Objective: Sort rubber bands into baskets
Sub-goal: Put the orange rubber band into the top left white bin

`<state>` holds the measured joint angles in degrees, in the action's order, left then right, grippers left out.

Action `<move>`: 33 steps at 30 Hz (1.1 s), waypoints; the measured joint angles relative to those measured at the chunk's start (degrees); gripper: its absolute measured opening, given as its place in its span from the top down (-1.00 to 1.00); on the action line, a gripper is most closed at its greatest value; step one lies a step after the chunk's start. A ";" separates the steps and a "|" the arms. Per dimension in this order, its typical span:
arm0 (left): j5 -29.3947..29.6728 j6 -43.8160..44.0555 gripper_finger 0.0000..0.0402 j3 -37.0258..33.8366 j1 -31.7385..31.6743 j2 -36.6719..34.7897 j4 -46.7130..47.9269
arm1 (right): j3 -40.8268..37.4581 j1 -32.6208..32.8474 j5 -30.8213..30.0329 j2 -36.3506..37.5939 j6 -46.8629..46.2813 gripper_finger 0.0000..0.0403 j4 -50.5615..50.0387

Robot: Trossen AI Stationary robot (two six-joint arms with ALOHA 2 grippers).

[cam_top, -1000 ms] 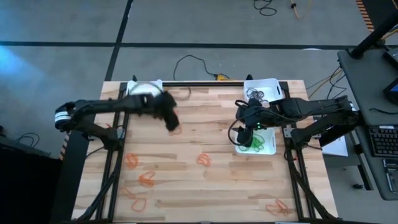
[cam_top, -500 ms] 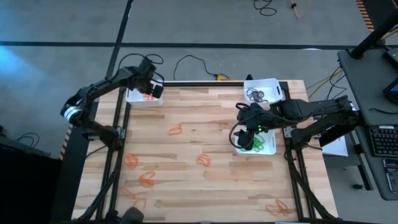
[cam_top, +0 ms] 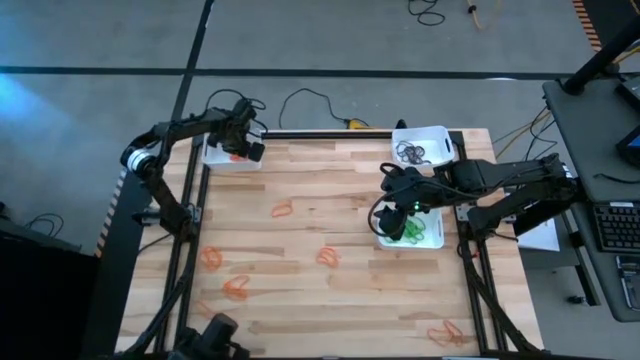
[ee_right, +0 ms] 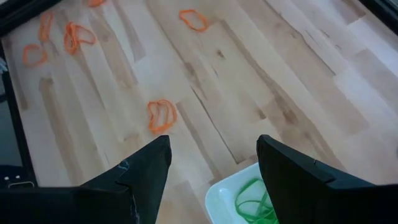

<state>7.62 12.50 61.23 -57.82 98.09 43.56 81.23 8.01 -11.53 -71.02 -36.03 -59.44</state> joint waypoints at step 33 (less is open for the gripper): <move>-11.17 1.61 0.05 -0.50 55.15 -36.64 -22.62 | -7.30 32.50 34.44 -17.50 -49.11 -0.64 -2.68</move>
<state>-3.55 14.10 60.73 -2.67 61.45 20.93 73.93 40.51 22.91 -88.52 -85.14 -62.12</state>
